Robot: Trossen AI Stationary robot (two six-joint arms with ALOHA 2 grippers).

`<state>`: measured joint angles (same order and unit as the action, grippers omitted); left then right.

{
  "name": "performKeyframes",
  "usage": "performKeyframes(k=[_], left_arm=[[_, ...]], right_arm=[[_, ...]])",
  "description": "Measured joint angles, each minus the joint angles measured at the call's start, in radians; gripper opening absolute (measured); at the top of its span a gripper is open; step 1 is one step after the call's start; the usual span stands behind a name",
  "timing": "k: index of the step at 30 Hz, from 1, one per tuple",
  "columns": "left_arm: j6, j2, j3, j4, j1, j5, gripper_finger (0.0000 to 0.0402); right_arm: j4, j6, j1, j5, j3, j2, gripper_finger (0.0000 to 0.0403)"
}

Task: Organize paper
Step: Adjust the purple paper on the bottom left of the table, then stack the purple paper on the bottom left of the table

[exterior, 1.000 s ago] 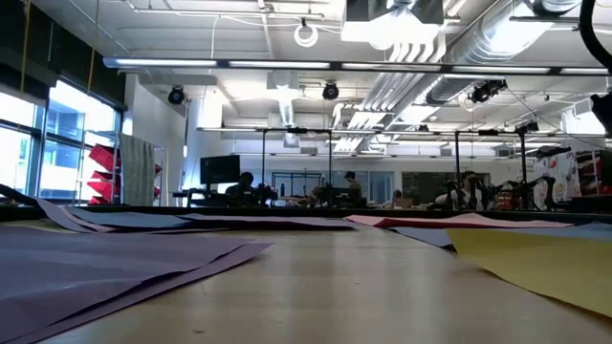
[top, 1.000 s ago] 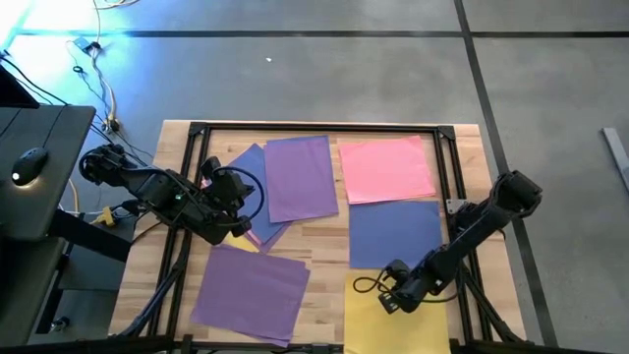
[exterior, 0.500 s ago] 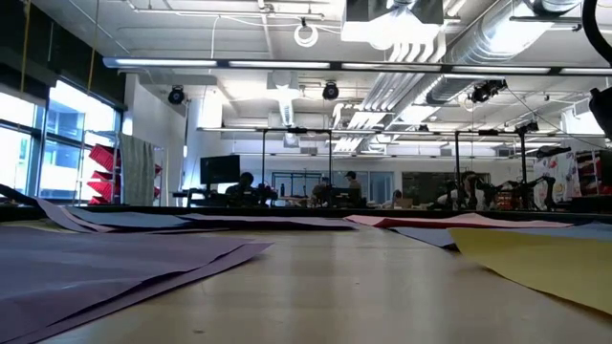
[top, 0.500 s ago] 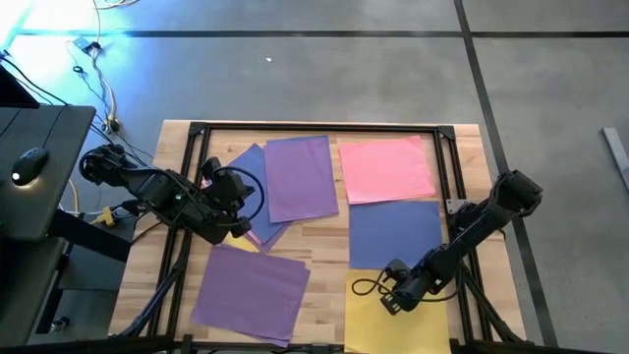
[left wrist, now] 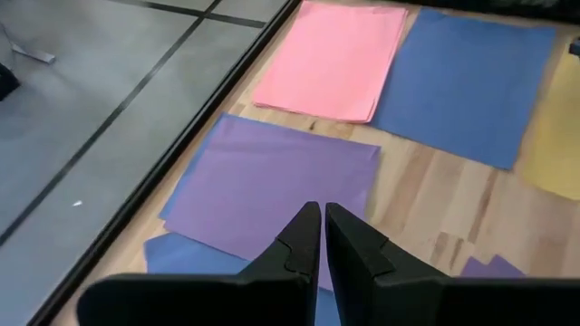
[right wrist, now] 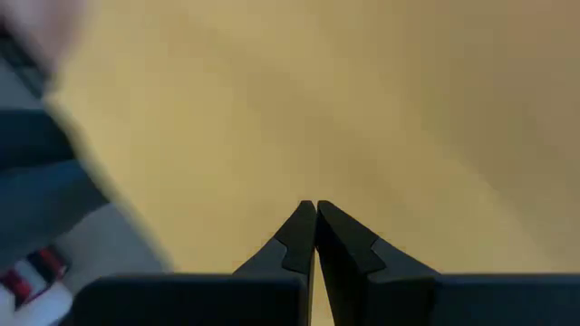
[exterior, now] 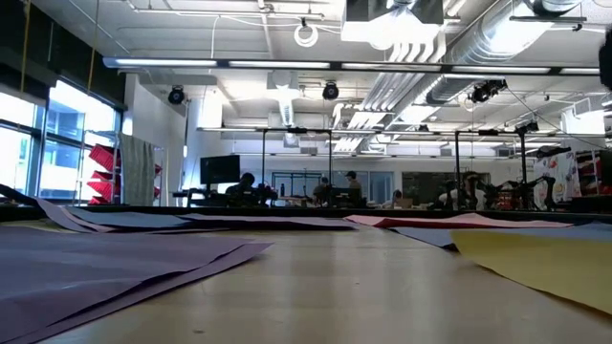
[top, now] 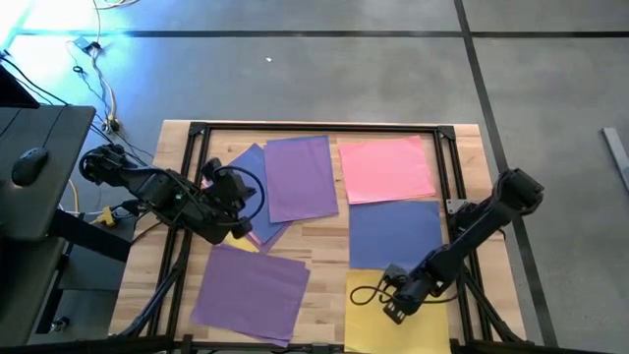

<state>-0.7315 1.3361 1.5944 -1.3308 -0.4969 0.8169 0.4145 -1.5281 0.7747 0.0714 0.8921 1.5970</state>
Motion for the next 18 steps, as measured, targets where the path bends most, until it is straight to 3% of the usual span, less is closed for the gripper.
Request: performKeyframes(k=[5,11,15,18], left_arm=[[0.11,0.0,-0.039,0.125,0.023,-0.011,0.0008],[0.323,0.002,-0.278,0.43,0.193,-0.265,0.0078],[0.482,0.003,-0.483,0.736,0.305,-0.502,0.0138],[0.617,0.01,-0.636,0.961,0.359,-0.588,0.0172]], right_arm=[[0.199,0.074,-0.055,-0.105,0.165,-0.021,0.0],[0.481,0.27,-0.178,-0.321,0.403,-0.022,0.0],[0.642,0.401,-0.247,-0.435,0.555,-0.022,0.0],[0.724,0.489,-0.273,-0.488,0.636,-0.022,0.0]])
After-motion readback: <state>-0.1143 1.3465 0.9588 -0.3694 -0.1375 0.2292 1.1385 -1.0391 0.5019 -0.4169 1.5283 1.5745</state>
